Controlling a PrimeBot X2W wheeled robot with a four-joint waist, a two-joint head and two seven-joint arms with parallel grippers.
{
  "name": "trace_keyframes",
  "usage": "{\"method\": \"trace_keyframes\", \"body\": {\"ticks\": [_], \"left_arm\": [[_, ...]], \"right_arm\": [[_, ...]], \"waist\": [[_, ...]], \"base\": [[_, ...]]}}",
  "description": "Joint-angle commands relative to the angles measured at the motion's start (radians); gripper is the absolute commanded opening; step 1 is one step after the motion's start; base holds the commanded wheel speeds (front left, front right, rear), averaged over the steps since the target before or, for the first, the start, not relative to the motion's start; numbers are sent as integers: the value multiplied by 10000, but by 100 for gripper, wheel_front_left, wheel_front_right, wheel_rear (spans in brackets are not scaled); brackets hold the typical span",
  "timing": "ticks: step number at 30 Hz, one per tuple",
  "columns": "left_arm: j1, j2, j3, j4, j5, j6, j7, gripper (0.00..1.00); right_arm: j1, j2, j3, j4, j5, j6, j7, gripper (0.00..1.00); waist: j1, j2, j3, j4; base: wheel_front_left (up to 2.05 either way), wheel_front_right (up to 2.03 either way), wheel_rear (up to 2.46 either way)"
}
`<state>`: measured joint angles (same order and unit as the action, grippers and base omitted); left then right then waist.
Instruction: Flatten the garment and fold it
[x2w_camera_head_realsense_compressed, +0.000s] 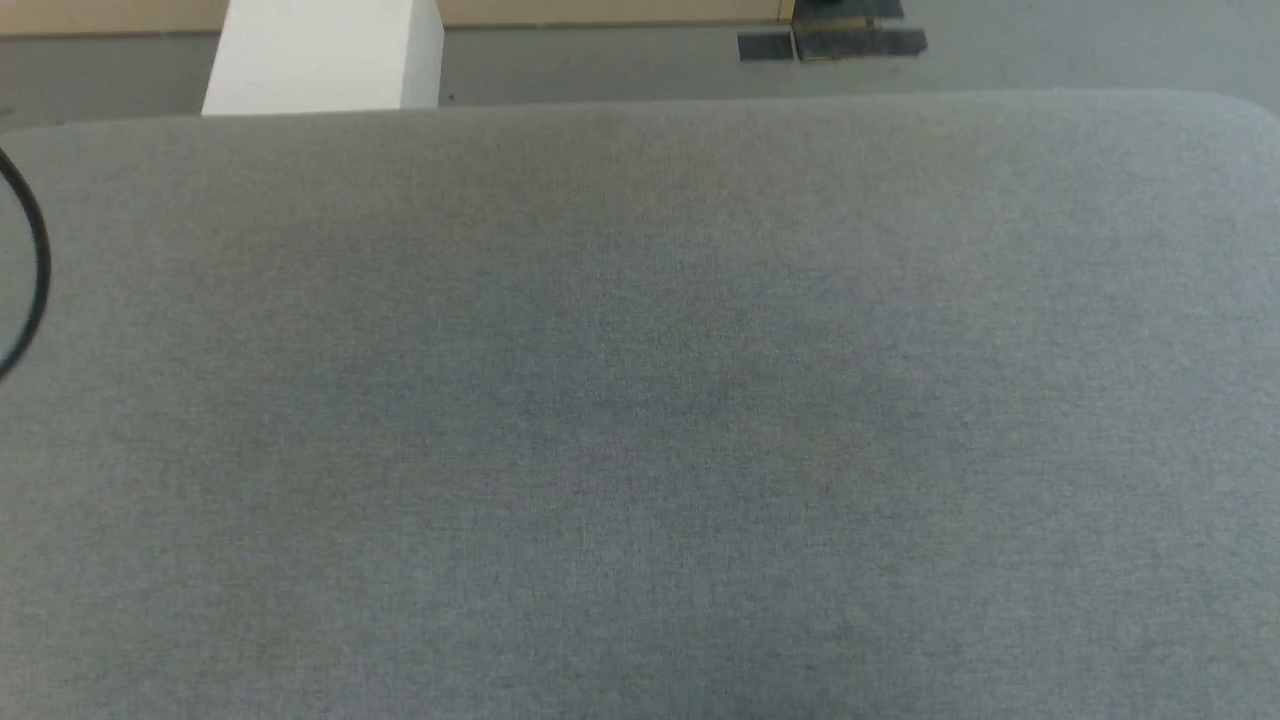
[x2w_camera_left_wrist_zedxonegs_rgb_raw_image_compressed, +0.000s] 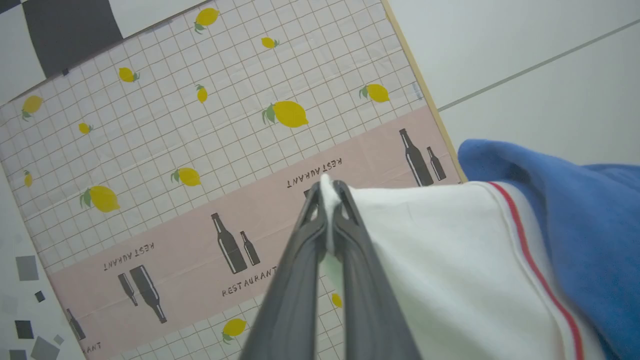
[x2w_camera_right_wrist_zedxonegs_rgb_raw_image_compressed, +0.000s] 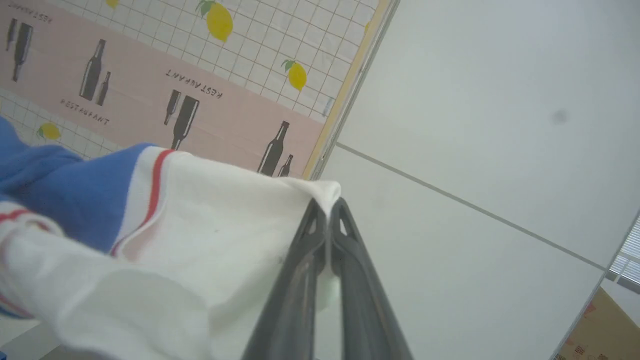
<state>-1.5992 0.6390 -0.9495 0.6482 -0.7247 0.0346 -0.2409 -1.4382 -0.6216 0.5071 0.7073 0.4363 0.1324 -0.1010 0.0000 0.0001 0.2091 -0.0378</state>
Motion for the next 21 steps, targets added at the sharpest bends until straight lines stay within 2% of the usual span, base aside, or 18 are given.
{"method": "trace_keyframes", "body": {"ticks": [1, 8, 13, 14, 17, 21], "left_arm": [[-299, -129, 54, 251, 52, -81, -76, 0], [-1660, -668, 195, 1036, 528, -239, -171, 0], [-2769, -996, 492, 1440, 907, -40, -200, 0], [-3341, -1125, 845, 1291, 1236, 170, -204, 0], [-3515, -1203, 1428, 942, 1566, 418, -205, 0], [-2978, -1264, 1984, 753, 1879, 394, -206, 0]], "right_arm": [[-351, 197, -136, 292, -202, -17, -106, 0], [-1869, 863, -473, 1090, -946, -17, -195, 0], [-3223, 1207, -1110, 1609, -1746, -17, -496, 0], [-3876, 1453, -1594, 1915, -2377, -17, -820, 0], [-4291, 1797, -2130, 2229, -3026, -17, -1115, 0], [-4141, 2192, -2385, 2577, -3610, -17, -1372, 0]], "waist": [[0, -1, 536, -44], [0, -1, 2009, -45], [0, -1, 3627, -171], [0, -1, 4465, -231], [0, -1, 5184, -272], [0, -1, 5682, -266]], "base": [[0, 0, 0], [0, 0, 0], [0, 0, 0], [0, 0, 0], [0, 0, 0], [0, 0, 0]]}}
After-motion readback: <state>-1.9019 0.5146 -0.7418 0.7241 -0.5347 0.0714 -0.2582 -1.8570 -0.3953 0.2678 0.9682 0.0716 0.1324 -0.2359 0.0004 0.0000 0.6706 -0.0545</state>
